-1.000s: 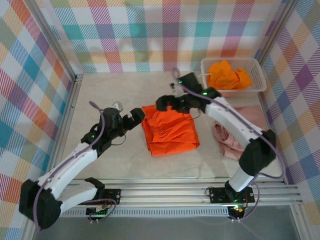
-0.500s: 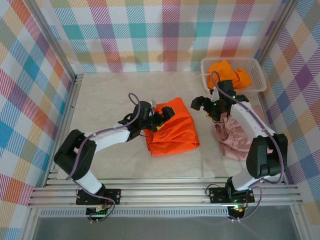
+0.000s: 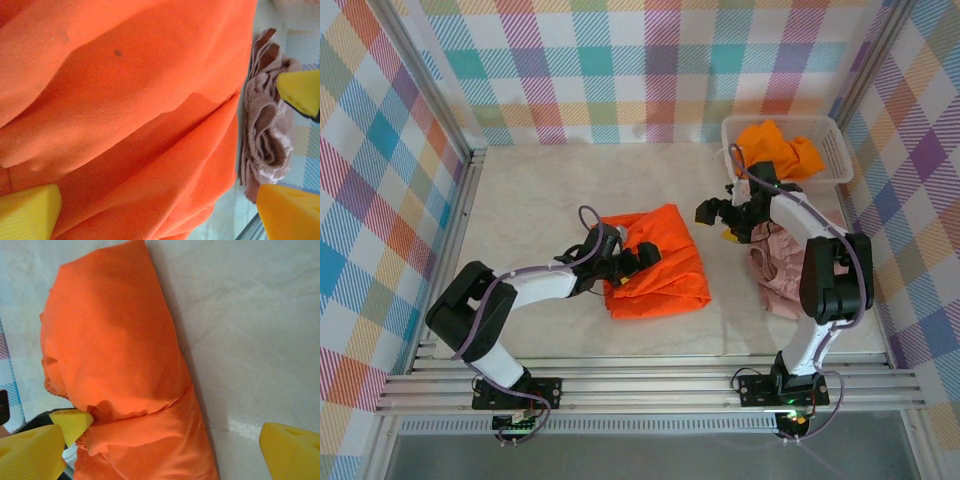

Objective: Fold and stack the shorts

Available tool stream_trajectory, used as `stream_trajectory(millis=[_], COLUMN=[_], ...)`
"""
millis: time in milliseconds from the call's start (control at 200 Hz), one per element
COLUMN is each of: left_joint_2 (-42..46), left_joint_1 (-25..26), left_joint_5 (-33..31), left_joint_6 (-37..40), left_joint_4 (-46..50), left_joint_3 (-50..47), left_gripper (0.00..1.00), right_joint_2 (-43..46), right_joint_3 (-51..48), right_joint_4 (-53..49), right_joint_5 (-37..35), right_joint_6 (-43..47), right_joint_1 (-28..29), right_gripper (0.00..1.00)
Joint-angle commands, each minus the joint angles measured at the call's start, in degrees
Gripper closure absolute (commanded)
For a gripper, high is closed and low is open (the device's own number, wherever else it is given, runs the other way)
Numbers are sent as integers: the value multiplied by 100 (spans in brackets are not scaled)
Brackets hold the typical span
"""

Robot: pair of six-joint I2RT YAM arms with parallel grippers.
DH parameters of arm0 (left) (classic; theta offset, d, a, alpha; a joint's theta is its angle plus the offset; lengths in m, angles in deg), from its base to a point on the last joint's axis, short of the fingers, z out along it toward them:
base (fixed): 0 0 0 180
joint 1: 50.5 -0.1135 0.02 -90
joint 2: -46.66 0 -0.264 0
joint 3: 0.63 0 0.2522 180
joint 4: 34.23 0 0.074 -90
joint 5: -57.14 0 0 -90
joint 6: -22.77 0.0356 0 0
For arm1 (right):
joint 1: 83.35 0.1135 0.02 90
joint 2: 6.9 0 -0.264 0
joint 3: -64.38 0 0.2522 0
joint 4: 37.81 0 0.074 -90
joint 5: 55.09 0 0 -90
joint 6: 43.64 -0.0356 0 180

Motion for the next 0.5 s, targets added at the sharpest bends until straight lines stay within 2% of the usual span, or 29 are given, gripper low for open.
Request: stream_trajectory(millis=[0,290,495], left_joint_2=[132,181,107], left_joint_1=[-201,-357,-358], left_joint_5=[170,209,203], left_joint_6=[565,695,664], left_joint_4=[703,715,622], left_joint_3=[-209,-404,-404], left_gripper=[0,0,0], right_joint_2=[-275,-578,-750], right_joint_3=[185,-244,-471], right_joint_4=[-77,323,584], right_joint_5=[383,99,-14], right_joint_6=[376,115,-93], right_joint_1=[283,934,1223], right_gripper=[0,4,13])
